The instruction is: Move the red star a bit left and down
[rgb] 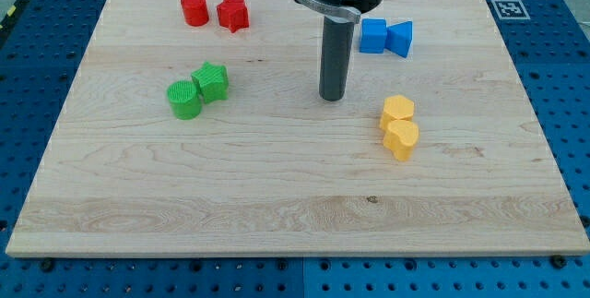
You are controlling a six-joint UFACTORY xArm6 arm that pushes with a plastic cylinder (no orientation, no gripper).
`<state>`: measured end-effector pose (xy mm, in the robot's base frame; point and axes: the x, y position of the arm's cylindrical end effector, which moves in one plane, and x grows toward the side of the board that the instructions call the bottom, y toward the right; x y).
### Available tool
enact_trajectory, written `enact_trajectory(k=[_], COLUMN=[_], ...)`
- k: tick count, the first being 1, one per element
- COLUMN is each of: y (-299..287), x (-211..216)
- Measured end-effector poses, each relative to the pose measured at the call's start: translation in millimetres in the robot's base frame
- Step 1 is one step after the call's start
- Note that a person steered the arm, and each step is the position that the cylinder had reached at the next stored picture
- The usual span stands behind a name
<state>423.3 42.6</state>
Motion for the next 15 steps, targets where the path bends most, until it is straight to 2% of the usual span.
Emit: enact_trajectory(k=[3, 4, 6, 7, 8, 9, 10, 12, 15], y=[-4, -38, -50, -51, -68, -76, -109, -118, -115], x=[-10, -52, -122, -132, -173, -174, -176, -174, -122])
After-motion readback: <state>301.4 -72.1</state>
